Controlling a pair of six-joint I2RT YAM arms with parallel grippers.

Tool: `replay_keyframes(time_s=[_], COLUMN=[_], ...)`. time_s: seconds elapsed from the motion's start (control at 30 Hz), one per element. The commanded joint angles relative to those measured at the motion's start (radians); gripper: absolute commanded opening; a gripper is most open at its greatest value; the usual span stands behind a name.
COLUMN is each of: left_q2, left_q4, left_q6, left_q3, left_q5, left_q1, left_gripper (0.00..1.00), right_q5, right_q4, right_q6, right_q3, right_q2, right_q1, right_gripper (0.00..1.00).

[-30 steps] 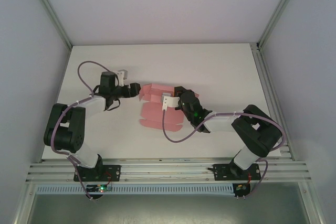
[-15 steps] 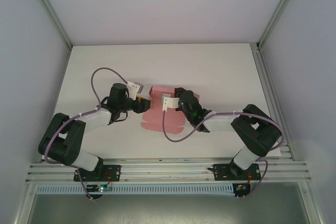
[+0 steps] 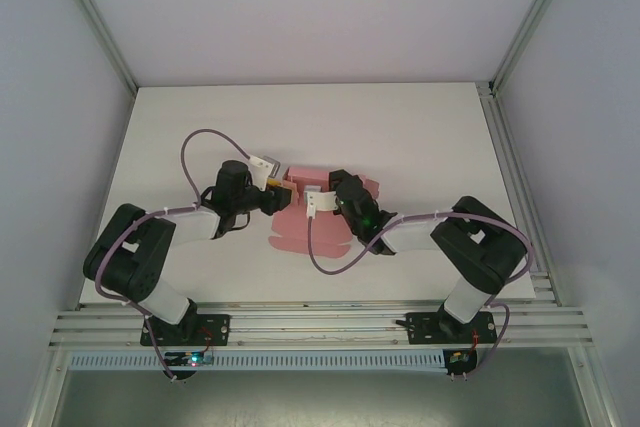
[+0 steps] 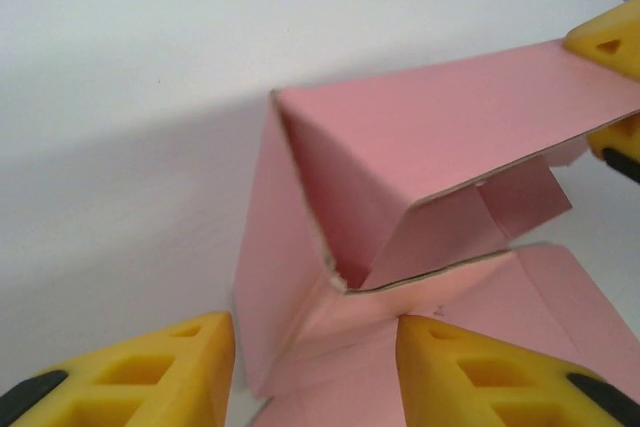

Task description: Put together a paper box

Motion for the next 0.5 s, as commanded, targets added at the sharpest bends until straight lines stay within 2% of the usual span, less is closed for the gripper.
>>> replay_keyframes(time_s=[0.0,0.2,0.27,0.33,0.4,0.47], left_q2=[0.032,0.059,0.067,0.088,0.115,0.136], left_q4=[0.107,0.163,0.181,0.209,0.239,0.237], left_q6=[0.044,0.031,0.027,0.019,0.003,-0.008], left_q3=[0.011,-0.018,-0.033,-0.037,-0.033,-0.019], left_q5=[-0.094,-0.193,-0.266,-0.358,-0.408,-0.497], left_q1=[-0.036,-0.074,-0.092,-0.113,-0.132,-0.155], left_gripper=[0.46,0.44,0.42,0.37,0.26,0.20], right_q5=[0.025,0.058,0.074,0.077,0.072,0.079], right_q4=[-0.010,0.004,0.030,0.030,0.014,0.011], right_q6=[-0.046,-0.085,-0.100,-0.090,-0.086,-0.078], right_q3=[-0.012,-0.037,-0.046,-0.046,-0.044,-0.040], right_q2=[0.029,0.044,0.052,0.052,0.054,0.061], right_q1=[0.024,0.040,0.043,0.044,0.047,0.051], right_gripper=[0.07,0.05,0.05,0.05,0.04,0.04])
